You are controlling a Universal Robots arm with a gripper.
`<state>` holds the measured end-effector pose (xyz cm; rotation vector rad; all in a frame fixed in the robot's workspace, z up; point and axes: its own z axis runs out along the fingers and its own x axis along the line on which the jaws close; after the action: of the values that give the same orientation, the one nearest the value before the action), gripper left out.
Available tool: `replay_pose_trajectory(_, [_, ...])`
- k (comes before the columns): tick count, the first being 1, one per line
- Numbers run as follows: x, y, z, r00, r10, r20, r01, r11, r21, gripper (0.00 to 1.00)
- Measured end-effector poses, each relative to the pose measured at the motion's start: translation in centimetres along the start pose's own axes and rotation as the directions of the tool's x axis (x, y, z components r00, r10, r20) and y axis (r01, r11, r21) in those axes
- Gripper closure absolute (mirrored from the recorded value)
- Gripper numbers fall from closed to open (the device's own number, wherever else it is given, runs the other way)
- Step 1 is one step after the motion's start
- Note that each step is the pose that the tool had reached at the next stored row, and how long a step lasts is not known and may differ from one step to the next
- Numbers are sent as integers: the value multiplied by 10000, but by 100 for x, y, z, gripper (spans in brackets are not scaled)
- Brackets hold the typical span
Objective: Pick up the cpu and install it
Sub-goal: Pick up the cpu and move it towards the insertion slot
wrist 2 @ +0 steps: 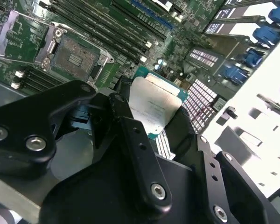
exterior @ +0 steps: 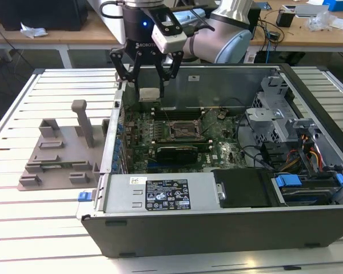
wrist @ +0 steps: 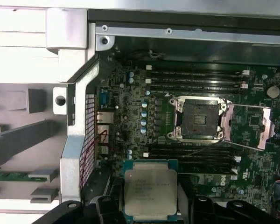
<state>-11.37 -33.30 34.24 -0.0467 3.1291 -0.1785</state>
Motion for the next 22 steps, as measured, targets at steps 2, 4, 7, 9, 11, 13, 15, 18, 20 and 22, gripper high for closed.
replay_pose_trajectory(2, [-13,16,39,10000,-1,-2,1,10000,24,45])
replay_pose_trajectory(4, [-29,31,77,10000,-2,-5,2,10000,60,45])
replay_pose_trajectory(7, [-45,46,115,10000,-1,-8,2,10000,90,45])
replay_pose_trajectory(9, [-55,54,138,10000,-2,-10,2,9999,111,45])
replay_pose_trajectory(11, [-70,65,170,10000,-2,-12,3,9999,143,45])
replay_pose_trajectory(13, [-81,74,195,10000,-4,-15,4,9998,174,45])
replay_pose_trajectory(15, [-90,81,214,10000,-4,-15,4,9998,195,45])
replay_pose_trajectory(18, [-105,90,244,10000,-4,-18,4,9997,228,45])
replay_pose_trajectory(20, [-141,118,322,10000,-4,-25,5,9995,313,45])
replay_pose_trajectory(22, [-167,158,377,10000,-6,-30,7,9993,371,45])
